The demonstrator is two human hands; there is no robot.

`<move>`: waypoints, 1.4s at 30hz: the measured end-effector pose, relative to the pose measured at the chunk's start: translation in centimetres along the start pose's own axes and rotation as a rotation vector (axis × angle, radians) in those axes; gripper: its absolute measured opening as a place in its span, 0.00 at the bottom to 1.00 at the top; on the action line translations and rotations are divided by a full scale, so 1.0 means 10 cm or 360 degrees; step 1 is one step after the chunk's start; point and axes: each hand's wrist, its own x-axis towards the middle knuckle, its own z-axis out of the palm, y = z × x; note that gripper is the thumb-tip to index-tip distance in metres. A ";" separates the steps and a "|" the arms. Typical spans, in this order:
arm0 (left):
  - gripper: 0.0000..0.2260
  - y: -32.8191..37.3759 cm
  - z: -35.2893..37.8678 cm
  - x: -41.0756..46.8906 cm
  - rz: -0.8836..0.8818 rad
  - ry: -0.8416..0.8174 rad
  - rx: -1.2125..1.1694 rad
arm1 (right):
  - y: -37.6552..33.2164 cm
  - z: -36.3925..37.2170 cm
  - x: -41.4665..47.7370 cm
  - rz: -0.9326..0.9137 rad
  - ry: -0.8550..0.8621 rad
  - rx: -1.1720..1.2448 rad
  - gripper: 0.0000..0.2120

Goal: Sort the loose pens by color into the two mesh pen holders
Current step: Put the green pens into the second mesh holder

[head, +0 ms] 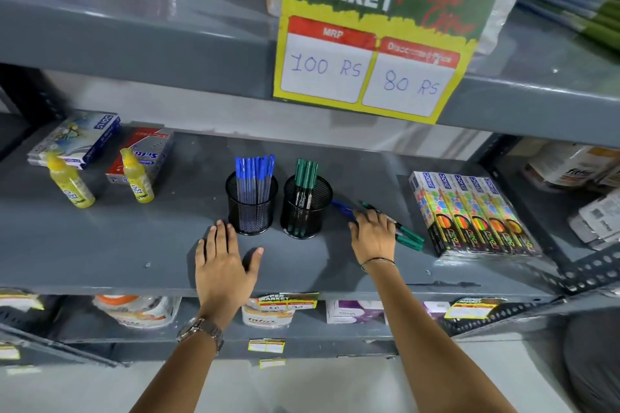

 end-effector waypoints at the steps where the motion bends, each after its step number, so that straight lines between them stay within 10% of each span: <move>1: 0.36 0.00 0.00 0.00 0.0001 0.0006 -0.0005 | 0.02 0.00 0.01 0.0002 0.0000 -0.0008 0.13; 12: 0.36 0.01 0.00 -0.01 0.0004 -0.0002 -0.0006 | 0.13 -0.10 -0.04 -0.0119 0.0074 0.0150 0.01; 22: 0.36 0.01 -0.01 -0.01 0.0001 -0.0011 -0.0009 | 0.00 -0.12 0.02 -0.0204 -0.0264 -0.0076 0.13; 28: 0.36 0.01 -0.02 -0.01 0.0003 -0.0027 -0.0016 | -0.02 -0.14 -0.01 -0.0249 0.0122 0.0060 0.07; 34: 0.36 0.01 -0.03 -0.02 0.0016 -0.0032 -0.0059 | -0.39 -0.64 0.12 -0.0056 0.0904 0.0659 0.07; 42: 0.35 0.03 -0.07 -0.03 0.0001 -0.0045 -0.0111 | -1.51 -1.14 0.28 -0.0091 0.0789 0.1921 0.12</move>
